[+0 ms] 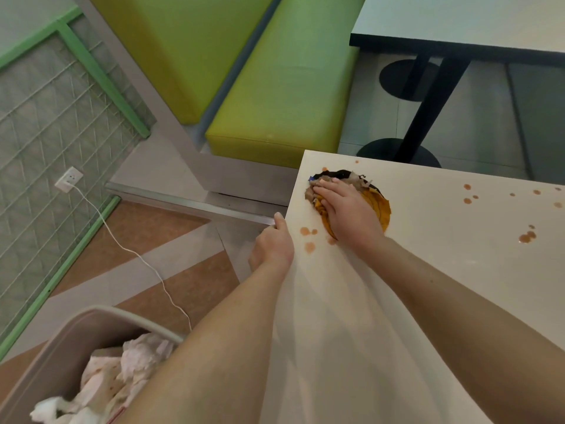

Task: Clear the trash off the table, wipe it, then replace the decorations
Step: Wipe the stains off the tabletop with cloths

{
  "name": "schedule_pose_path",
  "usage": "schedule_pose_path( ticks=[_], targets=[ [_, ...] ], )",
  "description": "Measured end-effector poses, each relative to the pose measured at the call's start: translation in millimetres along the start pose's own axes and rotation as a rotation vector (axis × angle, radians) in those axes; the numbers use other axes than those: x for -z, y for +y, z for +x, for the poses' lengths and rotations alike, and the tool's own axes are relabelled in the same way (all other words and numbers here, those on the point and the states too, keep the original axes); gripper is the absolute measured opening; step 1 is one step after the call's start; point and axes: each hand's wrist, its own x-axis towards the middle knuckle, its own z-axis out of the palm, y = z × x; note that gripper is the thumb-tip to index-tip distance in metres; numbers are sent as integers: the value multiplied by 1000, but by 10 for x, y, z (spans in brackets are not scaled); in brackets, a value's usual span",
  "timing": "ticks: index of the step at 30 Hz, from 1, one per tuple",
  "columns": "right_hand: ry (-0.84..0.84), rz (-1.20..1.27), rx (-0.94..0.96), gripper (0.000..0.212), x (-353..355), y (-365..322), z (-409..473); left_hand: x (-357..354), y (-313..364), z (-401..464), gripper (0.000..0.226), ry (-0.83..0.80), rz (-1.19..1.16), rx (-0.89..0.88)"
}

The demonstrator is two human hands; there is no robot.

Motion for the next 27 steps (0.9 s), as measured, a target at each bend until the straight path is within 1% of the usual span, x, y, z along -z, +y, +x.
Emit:
schedule_pose_path(
  ticks=[4, 7, 10, 15, 18, 21, 23, 27],
  targets=[
    [56, 44, 48, 27, 114, -178, -359, -14, -10, -2, 67, -11, -4, 6],
    [87, 60, 69, 25, 128, -218, -605, -22, -22, -3, 68, -10, 1, 9],
    [76, 78, 50, 25, 138, -199, -447, 3, -26, 0, 67, -5, -19, 3],
    [40, 106, -70, 29, 88, -194, -30, 2, -6, -7, 67, 0, -4, 11],
    [87, 100, -100, 29, 35, -255, -170, -5, 0, -10, 69, 0, 6, 6],
    [150, 108, -62, 26, 7, -307, -475, -1, -9, -10, 69, 1, 15, 4],
    [140, 103, -33, 27, 21, -274, -543, -16, -13, -6, 70, 3, 15, 3],
    [45, 113, -32, 32, 77, -174, -239, -13, -11, 9, 69, 12, 5, 0]
  ],
)
